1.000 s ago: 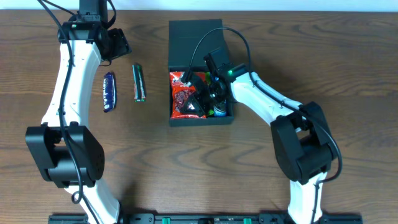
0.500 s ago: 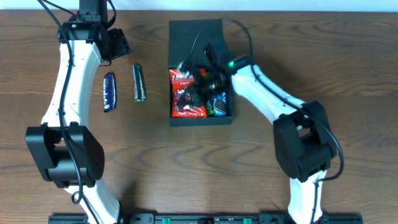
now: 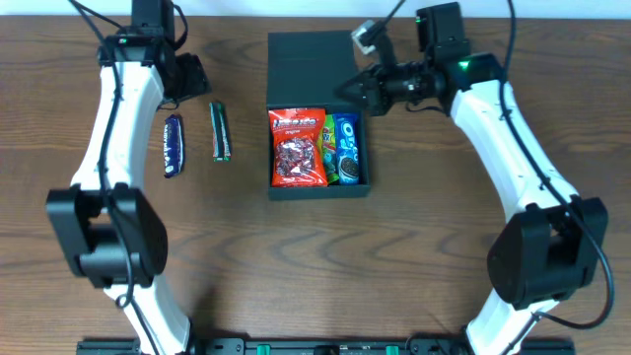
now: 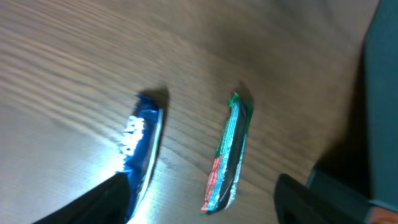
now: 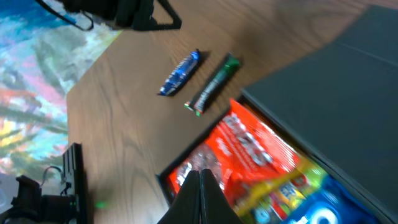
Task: Pack container
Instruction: 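Grasp the green-wrapped bar with the left gripper and place it in box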
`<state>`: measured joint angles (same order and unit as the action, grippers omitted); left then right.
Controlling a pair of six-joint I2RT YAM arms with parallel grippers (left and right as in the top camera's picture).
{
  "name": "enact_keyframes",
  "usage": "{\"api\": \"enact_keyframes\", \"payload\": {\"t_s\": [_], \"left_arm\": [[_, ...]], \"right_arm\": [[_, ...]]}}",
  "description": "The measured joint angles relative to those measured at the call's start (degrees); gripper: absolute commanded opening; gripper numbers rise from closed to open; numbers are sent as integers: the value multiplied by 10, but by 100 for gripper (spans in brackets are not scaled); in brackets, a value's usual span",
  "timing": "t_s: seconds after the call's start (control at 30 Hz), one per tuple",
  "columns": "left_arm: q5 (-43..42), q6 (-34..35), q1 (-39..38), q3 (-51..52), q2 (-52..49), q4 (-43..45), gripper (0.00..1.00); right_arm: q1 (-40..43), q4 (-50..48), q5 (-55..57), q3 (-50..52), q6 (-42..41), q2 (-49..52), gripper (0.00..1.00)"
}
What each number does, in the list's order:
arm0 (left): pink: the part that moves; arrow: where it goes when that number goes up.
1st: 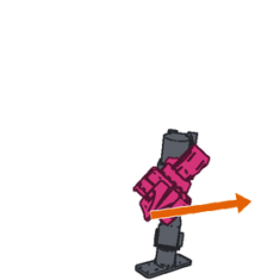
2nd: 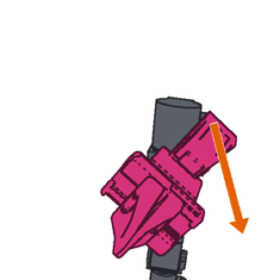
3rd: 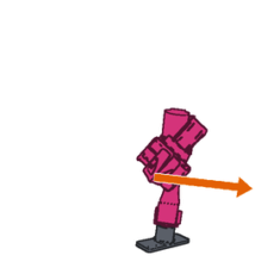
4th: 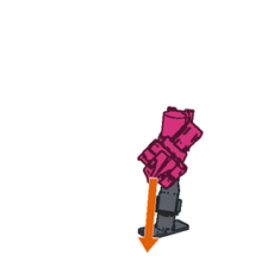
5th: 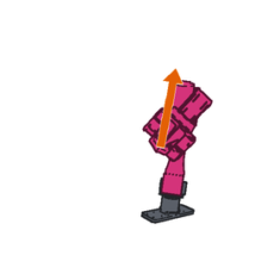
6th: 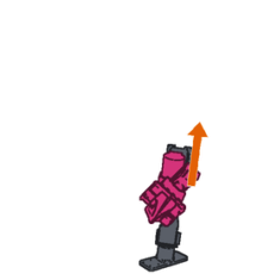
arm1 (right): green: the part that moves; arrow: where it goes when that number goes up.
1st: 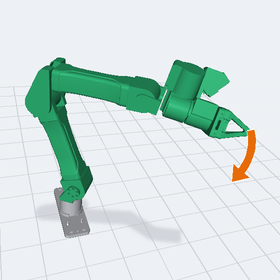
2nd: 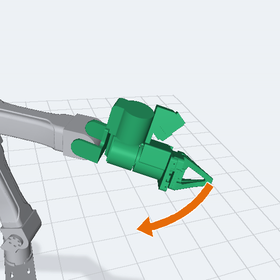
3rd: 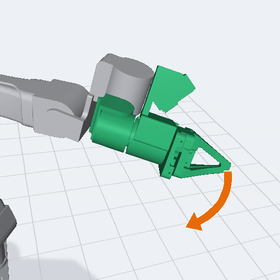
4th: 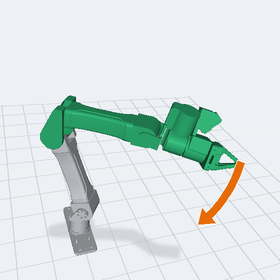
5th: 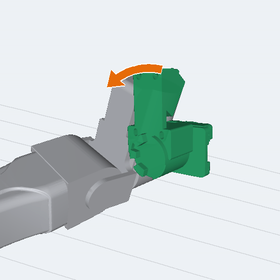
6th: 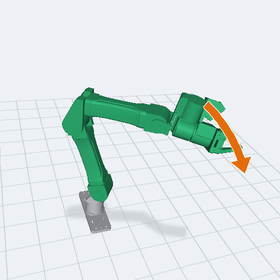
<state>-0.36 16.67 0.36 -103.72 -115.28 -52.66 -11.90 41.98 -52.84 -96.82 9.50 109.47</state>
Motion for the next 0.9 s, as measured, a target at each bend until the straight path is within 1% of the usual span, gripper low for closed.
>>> {"api": "enact_keyframes", "payload": {"t_s": [0.27, 0.3, 0.33, 0.37, 0.4, 0.47, 0.5, 0.57, 0.63, 0.73, 0.83, 0.9], "left_arm": [[-42, -20, -9, 11, -88, 13, 71], [-44, -21, -13, 11, -93, 18, 71], [-45, -22, -17, 11, -98, 21, 71], [-45, -24, -22, 11, -103, 26, 72], [-44, -25, -27, 11, -106, 29, 72], [-39, -28, -38, 11, -114, 36, 73], [-37, -30, -43, 11, -117, 38, 72], [-31, -32, -50, 11, -128, 40, 70], [-26, -32, -51, 11, -139, 41, 67], [-21, -32, -49, 11, -159, 44, 64], [-16, -33, -47, 10, -165, 51, 52], [-12, -33, -47, 10, -165, 52, 41]], "right_arm": [[23, 2, 10, 0, 0, 0, 1], [24, 3, 14, 0, 0, 0, 6], [27, 5, 18, 0, 0, 0, 24], [27, 6, 23, 0, -1, 0, 51], [28, 7, 26, 0, -2, 0, 65], [29, 6, 30, 0, -1, 0, 71], [29, 6, 33, 0, 1, 0, 76], [29, 8, 36, 0, 0, 0, 78], [29, 11, 39, 0, 0, 0, 82], [29, 18, 45, 0, 0, 0, 83], [29, 23, 49, 0, 0, 0, 83], [29, 24, 49, 0, 0, 0, 82]]}}
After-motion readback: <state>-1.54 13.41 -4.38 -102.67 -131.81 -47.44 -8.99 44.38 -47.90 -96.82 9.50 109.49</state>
